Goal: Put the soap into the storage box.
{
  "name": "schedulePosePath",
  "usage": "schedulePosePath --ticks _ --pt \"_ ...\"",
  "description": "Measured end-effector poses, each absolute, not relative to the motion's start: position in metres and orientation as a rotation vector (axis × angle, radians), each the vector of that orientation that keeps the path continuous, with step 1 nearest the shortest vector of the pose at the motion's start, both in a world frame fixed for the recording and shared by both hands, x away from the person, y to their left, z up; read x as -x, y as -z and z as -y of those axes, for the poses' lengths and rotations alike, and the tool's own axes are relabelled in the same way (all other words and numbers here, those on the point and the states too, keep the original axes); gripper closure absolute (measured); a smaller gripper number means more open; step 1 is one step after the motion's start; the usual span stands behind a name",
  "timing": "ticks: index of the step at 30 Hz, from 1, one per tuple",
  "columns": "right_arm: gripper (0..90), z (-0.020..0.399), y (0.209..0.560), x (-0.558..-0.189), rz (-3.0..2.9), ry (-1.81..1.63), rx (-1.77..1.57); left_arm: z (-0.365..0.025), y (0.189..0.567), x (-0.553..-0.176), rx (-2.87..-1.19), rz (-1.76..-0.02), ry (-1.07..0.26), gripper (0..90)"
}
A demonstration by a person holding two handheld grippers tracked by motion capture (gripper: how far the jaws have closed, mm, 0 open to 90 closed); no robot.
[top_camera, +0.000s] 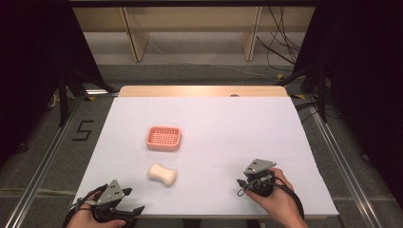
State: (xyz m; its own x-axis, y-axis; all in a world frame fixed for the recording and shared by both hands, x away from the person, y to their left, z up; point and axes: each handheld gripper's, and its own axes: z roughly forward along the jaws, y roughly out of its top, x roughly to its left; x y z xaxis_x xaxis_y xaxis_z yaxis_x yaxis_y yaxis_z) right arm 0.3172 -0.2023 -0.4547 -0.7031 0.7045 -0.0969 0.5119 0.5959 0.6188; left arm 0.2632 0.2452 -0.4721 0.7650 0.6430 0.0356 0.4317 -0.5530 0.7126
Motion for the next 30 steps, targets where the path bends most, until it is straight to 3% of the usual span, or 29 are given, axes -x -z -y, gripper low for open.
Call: schedulePosePath --ticks 8,17,22,30 --pt "59.0 0.208 0.456 -0.313 -2.492 -0.816 -0.989 -0.241 0.47 -0.261 -2.202 -0.851 -0.357 24.9" --pt "58.3 0.213 0.455 -0.31 -2.478 -0.815 -1.028 -0.235 0.454 -0.281 -2.371 -0.727 -0.385 26.9" --pt "58.0 0.214 0.456 -0.311 -2.482 -0.817 -1.031 -0.224 0.446 -0.296 -2.514 -0.632 -0.289 26.9" --pt "57.3 0.214 0.457 -0.309 -2.491 -0.812 -1.04 -0.212 0.439 -0.32 -2.626 -0.503 -0.297 28.0"
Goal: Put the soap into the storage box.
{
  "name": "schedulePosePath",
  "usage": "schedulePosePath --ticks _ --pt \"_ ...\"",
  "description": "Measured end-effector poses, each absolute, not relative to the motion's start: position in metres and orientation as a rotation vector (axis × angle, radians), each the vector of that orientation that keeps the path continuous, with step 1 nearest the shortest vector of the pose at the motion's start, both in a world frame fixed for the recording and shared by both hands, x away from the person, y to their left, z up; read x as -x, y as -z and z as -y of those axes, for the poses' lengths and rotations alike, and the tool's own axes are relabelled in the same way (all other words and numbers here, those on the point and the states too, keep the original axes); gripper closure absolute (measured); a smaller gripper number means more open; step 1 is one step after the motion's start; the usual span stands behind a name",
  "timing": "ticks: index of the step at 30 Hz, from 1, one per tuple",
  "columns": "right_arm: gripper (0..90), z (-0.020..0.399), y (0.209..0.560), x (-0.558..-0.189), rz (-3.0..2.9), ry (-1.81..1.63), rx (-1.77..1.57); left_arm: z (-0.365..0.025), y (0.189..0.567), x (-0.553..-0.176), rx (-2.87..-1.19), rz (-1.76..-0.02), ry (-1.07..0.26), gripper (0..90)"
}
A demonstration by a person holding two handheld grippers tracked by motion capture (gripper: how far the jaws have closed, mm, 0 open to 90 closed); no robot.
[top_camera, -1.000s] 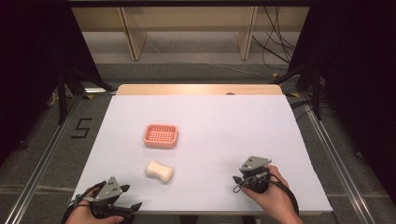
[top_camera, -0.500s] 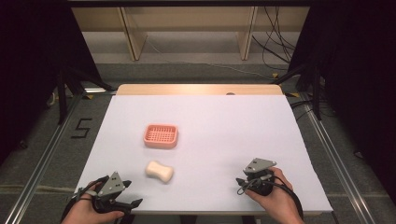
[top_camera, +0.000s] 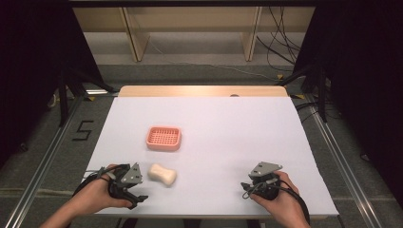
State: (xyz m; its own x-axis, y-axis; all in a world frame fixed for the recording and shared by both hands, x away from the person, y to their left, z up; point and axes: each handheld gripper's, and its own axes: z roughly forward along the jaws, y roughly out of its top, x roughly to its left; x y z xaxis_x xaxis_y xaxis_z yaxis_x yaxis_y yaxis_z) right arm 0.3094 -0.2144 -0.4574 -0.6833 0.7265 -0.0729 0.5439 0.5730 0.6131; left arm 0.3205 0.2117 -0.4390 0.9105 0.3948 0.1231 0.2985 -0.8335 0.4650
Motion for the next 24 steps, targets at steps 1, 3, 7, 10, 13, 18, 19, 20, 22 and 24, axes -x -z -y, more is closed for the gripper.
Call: schedulePosePath --ticks 1,3,7,10,13,18,19,20,22,24 --pt "57.3 0.215 0.457 -0.309 -2.492 -0.812 -1.038 -0.21 0.438 -0.323 -2.619 -0.498 -0.305 28.0" --pt "57.1 0.215 0.457 -0.31 -2.497 -0.808 -1.027 -0.207 0.436 -0.329 -2.636 -0.476 -0.296 28.0" --pt "56.6 0.215 0.458 -0.308 -2.504 -0.811 -1.047 -0.2 0.433 -0.34 -2.694 -0.398 -0.28 28.0" --pt "56.4 0.215 0.459 -0.309 -2.502 -0.81 -1.029 -0.194 0.431 -0.348 -2.718 -0.355 -0.277 28.3" --pt "56.4 0.216 0.459 -0.309 -2.504 -0.809 -1.033 -0.188 0.429 -0.356 -2.757 -0.294 -0.275 28.9" --pt "56.4 0.216 0.459 -0.307 -2.504 -0.804 -1.05 -0.178 0.428 -0.364 -2.789 -0.216 -0.281 29.2" --pt "56.4 0.216 0.459 -0.306 -2.505 -0.808 -1.051 -0.176 0.428 -0.365 -2.792 -0.202 -0.278 29.3" --pt "56.4 0.216 0.459 -0.306 -2.505 -0.808 -1.051 -0.176 0.428 -0.365 -2.792 -0.202 -0.278 29.3" --pt "56.4 0.217 0.461 -0.307 -2.505 -0.821 -1.033 -0.17 0.428 -0.369 -2.806 -0.151 -0.259 29.4" --pt "56.4 0.217 0.46 -0.306 -2.506 -0.819 -1.051 -0.166 0.43 -0.372 -2.814 -0.123 -0.25 29.6"
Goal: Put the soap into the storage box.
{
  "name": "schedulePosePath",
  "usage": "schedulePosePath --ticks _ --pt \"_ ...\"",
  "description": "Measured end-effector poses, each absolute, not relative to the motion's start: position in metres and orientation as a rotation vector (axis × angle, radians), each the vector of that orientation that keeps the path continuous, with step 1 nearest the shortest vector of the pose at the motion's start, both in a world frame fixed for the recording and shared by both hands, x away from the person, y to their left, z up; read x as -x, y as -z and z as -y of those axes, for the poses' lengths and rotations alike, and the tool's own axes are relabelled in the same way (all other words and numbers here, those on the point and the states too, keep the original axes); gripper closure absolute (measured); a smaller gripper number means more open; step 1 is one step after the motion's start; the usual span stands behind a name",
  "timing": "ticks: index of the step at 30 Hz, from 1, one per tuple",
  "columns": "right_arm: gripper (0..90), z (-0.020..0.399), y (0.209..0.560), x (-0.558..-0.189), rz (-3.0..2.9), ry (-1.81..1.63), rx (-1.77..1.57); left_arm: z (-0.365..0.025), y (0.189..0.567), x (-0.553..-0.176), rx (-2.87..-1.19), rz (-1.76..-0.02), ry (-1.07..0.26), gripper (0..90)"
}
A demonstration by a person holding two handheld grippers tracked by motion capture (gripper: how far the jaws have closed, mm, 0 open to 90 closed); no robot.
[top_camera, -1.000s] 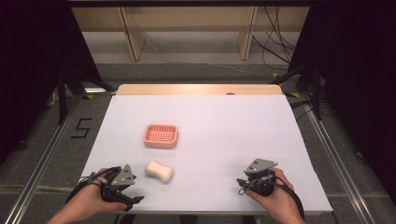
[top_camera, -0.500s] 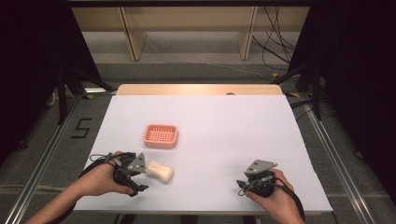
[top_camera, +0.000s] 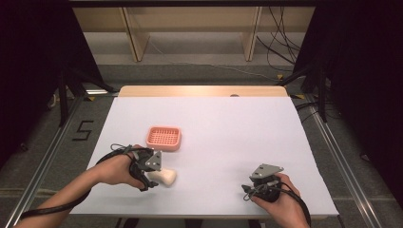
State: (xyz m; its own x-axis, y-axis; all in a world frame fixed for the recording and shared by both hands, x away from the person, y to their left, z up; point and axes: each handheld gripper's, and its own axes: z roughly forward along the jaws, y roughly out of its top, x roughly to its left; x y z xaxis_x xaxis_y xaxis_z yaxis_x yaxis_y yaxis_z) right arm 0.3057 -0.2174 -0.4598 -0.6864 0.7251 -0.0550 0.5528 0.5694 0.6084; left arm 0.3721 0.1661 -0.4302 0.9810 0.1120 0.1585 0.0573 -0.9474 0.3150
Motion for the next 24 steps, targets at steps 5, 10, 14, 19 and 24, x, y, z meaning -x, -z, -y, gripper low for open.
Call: schedulePosePath --ticks 5,10,14,19,24 --pt "56.4 0.217 0.459 -0.303 -2.502 -0.81 -1.088 -0.158 0.433 -0.377 -2.849 -0.068 -0.268 30.3" --pt "56.4 0.218 0.46 -0.306 -2.515 -0.817 -1.058 -0.15 0.436 -0.385 -2.869 -0.04 -0.233 30.1" --pt "56.4 0.218 0.46 -0.306 -2.514 -0.821 -1.057 -0.146 0.437 -0.389 -2.891 -0.013 -0.222 30.2" --pt "56.4 0.218 0.461 -0.306 -2.514 -0.828 -1.051 -0.14 0.441 -0.393 -2.918 0.018 -0.178 31.4" --pt "56.6 0.218 0.462 -0.308 -2.519 -0.836 -1.014 -0.139 0.443 -0.396 -2.946 0.031 -0.165 33.4"
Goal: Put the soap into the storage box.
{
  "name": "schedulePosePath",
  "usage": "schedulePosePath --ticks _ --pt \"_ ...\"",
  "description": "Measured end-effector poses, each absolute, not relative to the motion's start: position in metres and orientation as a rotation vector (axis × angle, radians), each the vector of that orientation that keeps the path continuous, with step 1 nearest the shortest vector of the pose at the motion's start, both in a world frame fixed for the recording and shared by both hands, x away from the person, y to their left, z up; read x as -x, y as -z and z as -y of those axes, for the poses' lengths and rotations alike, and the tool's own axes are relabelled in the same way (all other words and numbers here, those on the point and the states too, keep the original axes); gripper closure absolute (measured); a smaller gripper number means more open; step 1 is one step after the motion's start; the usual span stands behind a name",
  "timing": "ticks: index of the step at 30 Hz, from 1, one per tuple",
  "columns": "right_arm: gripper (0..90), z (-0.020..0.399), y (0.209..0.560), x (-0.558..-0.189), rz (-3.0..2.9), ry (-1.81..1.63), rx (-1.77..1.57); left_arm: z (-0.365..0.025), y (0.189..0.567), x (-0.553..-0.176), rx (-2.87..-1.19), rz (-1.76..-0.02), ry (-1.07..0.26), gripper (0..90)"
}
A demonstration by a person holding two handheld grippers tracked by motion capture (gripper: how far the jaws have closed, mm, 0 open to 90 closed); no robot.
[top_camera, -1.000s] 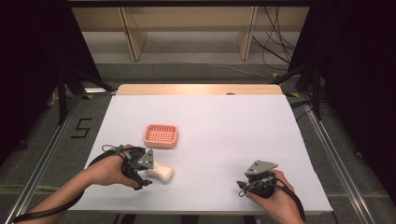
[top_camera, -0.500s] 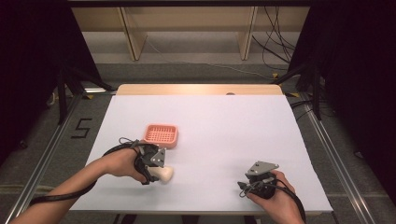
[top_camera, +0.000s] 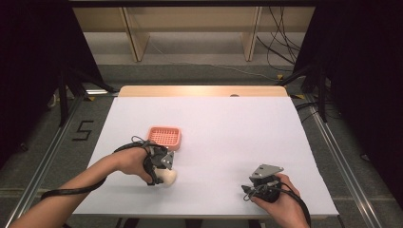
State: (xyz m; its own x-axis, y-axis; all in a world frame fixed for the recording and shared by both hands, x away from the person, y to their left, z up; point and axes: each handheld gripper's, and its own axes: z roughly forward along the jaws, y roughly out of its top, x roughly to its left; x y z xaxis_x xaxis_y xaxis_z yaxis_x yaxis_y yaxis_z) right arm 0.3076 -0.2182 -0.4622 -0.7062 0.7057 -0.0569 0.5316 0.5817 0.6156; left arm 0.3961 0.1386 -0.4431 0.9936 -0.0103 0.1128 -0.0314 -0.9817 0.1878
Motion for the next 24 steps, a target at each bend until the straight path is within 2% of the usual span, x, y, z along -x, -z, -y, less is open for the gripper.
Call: schedulePosePath --ticks 15,24 --pt "56.8 0.217 0.464 -0.307 -2.521 -0.835 -1.024 -0.131 0.456 -0.405 -3.004 0.047 -0.083 36.4" --pt "56.9 0.217 0.465 -0.308 -2.517 -0.851 -1.005 -0.128 0.458 -0.406 -3.018 0.043 -0.073 42.4"
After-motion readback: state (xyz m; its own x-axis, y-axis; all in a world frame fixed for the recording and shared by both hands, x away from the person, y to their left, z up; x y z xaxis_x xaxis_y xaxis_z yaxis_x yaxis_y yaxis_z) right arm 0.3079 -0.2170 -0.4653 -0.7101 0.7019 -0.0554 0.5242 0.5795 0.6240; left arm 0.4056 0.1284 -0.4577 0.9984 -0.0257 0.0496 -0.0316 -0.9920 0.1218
